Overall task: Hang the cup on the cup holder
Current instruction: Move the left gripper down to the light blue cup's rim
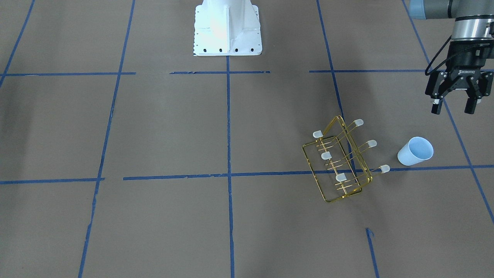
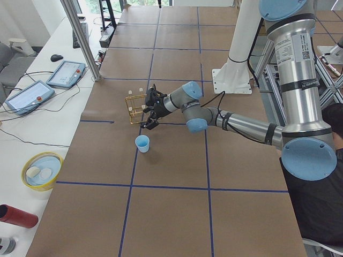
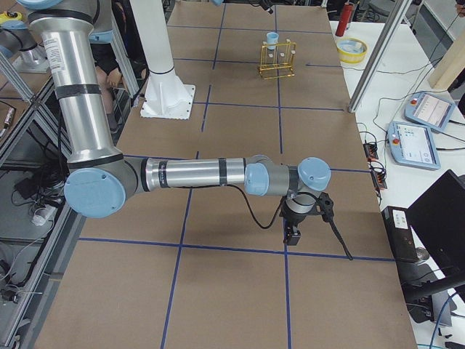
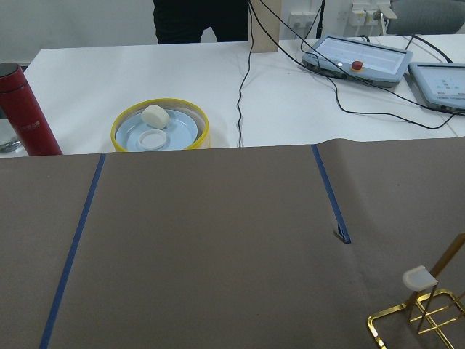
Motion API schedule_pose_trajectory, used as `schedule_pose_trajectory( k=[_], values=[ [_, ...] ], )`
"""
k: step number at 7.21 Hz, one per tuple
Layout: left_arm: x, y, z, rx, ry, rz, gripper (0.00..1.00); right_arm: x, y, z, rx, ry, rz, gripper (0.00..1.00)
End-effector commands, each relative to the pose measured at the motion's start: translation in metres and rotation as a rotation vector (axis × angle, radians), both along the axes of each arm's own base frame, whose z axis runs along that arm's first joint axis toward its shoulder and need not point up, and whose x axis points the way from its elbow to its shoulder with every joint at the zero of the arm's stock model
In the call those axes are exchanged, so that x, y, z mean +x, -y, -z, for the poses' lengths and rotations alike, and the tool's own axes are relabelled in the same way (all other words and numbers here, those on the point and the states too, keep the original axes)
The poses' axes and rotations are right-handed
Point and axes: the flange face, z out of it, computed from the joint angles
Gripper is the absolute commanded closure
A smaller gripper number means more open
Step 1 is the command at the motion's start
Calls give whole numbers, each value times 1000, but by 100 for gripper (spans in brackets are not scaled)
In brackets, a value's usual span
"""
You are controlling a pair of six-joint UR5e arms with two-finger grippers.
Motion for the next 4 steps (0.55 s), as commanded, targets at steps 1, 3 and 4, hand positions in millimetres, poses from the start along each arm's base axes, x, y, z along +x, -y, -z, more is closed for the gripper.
schedule_pose_trajectory(
  k=[1, 3, 4],
  values=[
    [28, -30, -22, -3, -60, 67, 0, 0, 0, 0, -1, 0, -1, 0],
    [55, -41, -50, -13, -80, 163, 0, 0, 0, 0, 0, 0, 0, 0],
    [69, -47, -67, -21, -75, 194, 0, 0, 0, 0, 0, 0, 0, 0]
  ],
)
